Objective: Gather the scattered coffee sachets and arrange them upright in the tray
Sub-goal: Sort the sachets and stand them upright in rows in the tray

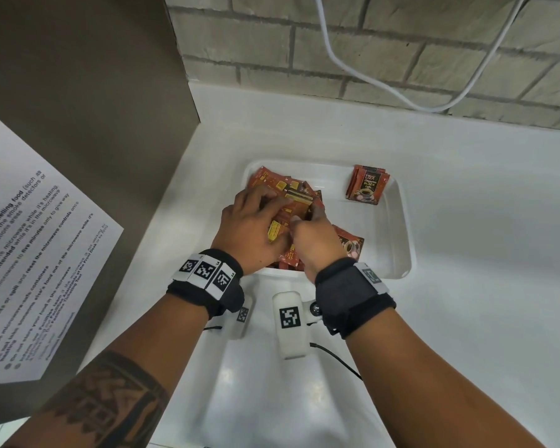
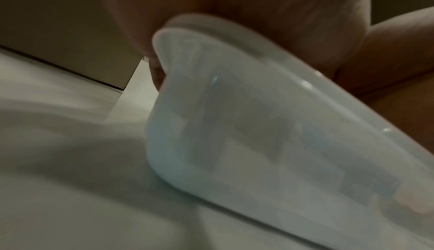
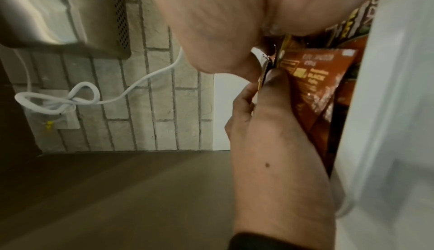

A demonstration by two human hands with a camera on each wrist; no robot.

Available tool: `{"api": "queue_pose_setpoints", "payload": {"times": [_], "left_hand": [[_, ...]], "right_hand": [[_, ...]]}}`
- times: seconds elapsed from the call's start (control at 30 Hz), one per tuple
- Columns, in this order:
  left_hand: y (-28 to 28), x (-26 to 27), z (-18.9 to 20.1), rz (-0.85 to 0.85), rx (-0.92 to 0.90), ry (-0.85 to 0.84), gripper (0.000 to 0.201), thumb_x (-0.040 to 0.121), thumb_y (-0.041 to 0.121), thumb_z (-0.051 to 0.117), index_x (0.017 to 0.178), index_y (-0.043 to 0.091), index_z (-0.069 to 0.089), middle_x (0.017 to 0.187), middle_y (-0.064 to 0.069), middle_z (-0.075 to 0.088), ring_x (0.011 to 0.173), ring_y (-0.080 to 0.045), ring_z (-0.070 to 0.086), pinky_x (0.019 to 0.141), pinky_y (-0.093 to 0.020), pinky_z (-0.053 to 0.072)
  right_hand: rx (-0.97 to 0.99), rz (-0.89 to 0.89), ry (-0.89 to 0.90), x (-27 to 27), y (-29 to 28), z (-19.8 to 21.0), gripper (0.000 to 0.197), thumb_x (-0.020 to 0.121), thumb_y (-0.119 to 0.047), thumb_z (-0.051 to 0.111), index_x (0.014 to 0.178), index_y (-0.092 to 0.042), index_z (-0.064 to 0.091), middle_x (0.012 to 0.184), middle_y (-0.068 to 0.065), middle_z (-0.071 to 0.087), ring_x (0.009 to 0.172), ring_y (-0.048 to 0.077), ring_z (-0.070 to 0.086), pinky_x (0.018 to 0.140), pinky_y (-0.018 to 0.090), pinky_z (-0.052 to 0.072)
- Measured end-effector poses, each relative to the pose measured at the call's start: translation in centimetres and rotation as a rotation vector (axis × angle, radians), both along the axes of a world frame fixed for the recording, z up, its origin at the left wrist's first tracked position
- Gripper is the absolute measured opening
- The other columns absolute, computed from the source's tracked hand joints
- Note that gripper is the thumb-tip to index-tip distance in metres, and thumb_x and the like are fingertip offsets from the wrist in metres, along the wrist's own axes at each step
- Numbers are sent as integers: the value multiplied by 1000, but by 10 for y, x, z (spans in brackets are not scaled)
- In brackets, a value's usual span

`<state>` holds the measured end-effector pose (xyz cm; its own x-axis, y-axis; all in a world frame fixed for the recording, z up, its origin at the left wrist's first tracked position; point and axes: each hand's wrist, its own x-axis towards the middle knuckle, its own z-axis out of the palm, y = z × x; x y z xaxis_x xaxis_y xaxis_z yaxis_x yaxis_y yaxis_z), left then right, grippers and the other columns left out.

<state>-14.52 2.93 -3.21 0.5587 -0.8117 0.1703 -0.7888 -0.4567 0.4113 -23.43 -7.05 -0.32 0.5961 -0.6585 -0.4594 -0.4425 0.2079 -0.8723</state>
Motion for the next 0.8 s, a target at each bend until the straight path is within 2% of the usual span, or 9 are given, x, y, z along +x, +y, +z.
{"api": "queue_pose_setpoints", "payload": {"times": [0.07, 0.17, 0.2, 0.3, 0.43, 0.57, 0.63, 0.7, 0.8], "left_hand": [[0, 0, 0, 4, 0, 8, 65, 78, 58, 48, 137, 31, 54, 141, 1, 41, 133, -25, 34, 98, -49, 42], [0, 0, -2, 5, 10, -3, 63, 79, 56, 53, 137, 31, 54, 143, 2, 41, 136, -24, 32, 98, -50, 42], [0, 0, -2, 4, 15, -10, 62, 80, 55, 55, 137, 31, 54, 142, 4, 42, 136, -23, 33, 98, -50, 42], [0, 1, -2, 6, 28, -14, 61, 82, 55, 57, 138, 32, 53, 141, 5, 43, 135, -21, 34, 96, -49, 43], [-1, 0, -1, 5, 32, -9, 60, 82, 54, 57, 138, 31, 52, 141, 5, 43, 134, -22, 34, 96, -49, 42], [-1, 0, -1, 9, 38, -10, 60, 82, 54, 56, 137, 31, 53, 141, 6, 43, 134, -22, 35, 96, -49, 42], [-1, 0, -2, 10, 36, -10, 60, 82, 55, 55, 137, 31, 53, 141, 6, 43, 134, -22, 35, 96, -48, 42], [-1, 0, -1, 10, 31, -10, 59, 82, 55, 56, 137, 31, 53, 141, 6, 43, 134, -22, 35, 96, -48, 42], [0, 0, -1, 11, 26, -4, 59, 83, 54, 57, 137, 31, 52, 141, 6, 43, 134, -21, 34, 96, -47, 41]], "right_hand": [[-78, 41, 26, -4, 1, 9, 38, 86, -11, 49, 121, -24, 52, 114, 7, 66, 104, 26, 66, 93, 46, 55], [-248, 134, 177, -15, -21, 16, 24, 95, -9, 47, 115, -13, 59, 107, 7, 66, 94, 24, 66, 78, 33, 53], [-318, 172, 258, -20, -32, 19, 23, 96, -10, 47, 115, -13, 59, 111, 7, 64, 97, 24, 65, 79, 32, 51], [-509, 330, 566, -30, -63, 18, 41, 95, -21, 53, 135, -12, 52, 134, 10, 54, 115, 28, 59, 96, 35, 49], [-589, 576, 806, -29, -74, 18, 56, 90, -27, 67, 140, -10, 47, 136, 12, 53, 119, 30, 56, 100, 37, 49], [-636, 686, 841, -27, -73, 10, 72, 82, -21, 75, 141, -7, 36, 127, 10, 60, 113, 29, 59, 98, 39, 50], [-611, 719, 842, -28, -72, 7, 64, 83, -19, 75, 136, -5, 41, 115, 9, 64, 103, 27, 63, 86, 34, 53], [-616, 804, 857, -30, -75, 8, 43, 87, -21, 71, 124, -4, 59, 101, 7, 67, 94, 25, 64, 78, 31, 50], [-587, 857, 856, -37, -81, 25, 28, 96, -27, 61, 113, -7, 68, 107, 9, 70, 100, 26, 66, 83, 30, 50]]}}
